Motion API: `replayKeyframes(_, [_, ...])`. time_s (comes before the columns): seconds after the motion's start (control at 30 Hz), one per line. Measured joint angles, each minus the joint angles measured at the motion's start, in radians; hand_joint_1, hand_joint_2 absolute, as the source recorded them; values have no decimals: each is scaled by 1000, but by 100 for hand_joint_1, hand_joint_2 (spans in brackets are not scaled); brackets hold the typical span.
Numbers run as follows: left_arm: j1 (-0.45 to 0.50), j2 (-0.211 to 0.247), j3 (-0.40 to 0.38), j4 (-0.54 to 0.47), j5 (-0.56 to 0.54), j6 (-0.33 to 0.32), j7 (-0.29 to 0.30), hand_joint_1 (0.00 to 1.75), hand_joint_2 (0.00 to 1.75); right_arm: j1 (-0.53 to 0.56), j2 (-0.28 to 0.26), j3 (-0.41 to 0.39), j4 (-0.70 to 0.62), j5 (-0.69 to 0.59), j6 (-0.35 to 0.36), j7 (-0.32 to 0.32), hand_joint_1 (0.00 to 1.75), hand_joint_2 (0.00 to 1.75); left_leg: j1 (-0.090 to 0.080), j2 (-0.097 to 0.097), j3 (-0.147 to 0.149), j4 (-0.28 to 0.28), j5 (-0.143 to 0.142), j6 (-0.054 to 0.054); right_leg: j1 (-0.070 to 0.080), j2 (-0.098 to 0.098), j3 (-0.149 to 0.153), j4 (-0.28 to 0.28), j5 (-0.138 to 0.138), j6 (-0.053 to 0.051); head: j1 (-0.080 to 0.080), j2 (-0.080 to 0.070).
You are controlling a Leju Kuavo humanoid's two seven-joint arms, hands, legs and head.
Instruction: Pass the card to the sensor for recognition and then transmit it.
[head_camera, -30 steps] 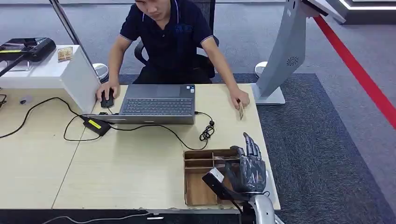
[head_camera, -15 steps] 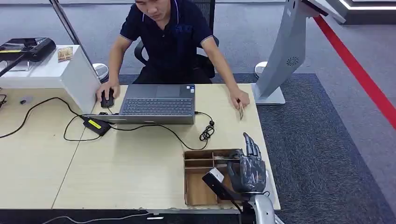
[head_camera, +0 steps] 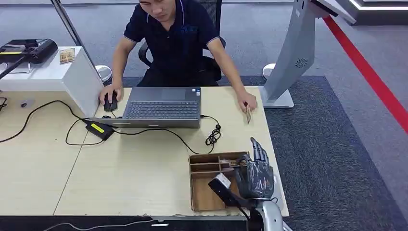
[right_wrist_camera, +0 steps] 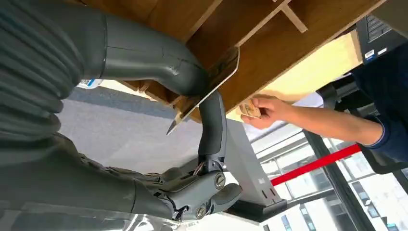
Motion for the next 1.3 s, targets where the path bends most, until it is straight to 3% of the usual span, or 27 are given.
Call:
replayKeyframes(0.27, [1,0,0,0,13,1,1,0,0,22,-2,-27,-61,69,-2,-1,175,175,0,0,0,0,0,0,0,0,0,0,0,0,0,0])
replayKeyframes(0.57, [4,2,4,0,36,10,6,0,0,82,-23,-119,-344,211,-4,64,175,175,0,0,0,0,0,0,0,0,-1,0,0,0,0,0])
replayKeyframes(0.8, [5,4,5,1,39,11,6,0,0,121,-34,-178,-521,240,-4,62,175,175,0,0,0,0,0,0,0,0,-1,0,0,0,0,0])
replayKeyframes(1.03, [4,4,5,1,34,11,6,0,0,124,-33,-198,-558,181,-2,-21,175,175,0,0,0,0,0,0,0,0,0,0,0,0,0,0])
replayKeyframes(1.3, [2,3,5,1,18,10,7,0,0,95,13,-194,-518,141,0,-116,175,175,0,0,0,0,0,0,0,0,0,1,0,0,0,0])
